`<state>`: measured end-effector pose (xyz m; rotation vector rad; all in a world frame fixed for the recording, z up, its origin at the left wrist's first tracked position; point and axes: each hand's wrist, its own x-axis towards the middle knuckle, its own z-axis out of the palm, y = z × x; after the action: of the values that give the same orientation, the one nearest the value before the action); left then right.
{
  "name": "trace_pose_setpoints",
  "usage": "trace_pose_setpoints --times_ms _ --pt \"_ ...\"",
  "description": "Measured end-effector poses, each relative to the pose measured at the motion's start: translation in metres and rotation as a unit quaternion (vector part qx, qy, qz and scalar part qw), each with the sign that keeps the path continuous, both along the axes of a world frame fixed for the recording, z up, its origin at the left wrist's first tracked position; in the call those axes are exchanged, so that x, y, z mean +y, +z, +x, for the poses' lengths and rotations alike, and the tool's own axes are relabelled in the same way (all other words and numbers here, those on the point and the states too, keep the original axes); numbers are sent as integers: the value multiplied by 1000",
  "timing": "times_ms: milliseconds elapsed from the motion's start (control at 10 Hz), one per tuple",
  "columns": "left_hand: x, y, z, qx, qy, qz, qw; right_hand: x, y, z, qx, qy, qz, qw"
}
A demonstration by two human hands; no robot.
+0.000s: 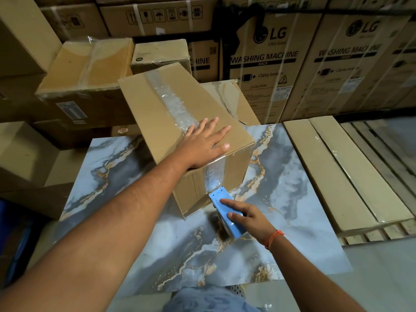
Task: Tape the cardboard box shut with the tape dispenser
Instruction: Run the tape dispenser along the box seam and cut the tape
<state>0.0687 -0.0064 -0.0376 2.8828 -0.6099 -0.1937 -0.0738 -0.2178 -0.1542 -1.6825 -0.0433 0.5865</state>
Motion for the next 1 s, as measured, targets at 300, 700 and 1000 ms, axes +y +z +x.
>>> trace_pose_setpoints --times_ms 300,700,1000 --pt "0 -1 0 -7 0 -2 1000 -2 -9 -22 16 -80 38 996" --pt "0 -3 1 -12 2 -6 1000 6 -5 -22 38 -113 60 991" --pt "1 -4 0 -10 4 -17 1000 11 0 -4 60 -117 49 990"
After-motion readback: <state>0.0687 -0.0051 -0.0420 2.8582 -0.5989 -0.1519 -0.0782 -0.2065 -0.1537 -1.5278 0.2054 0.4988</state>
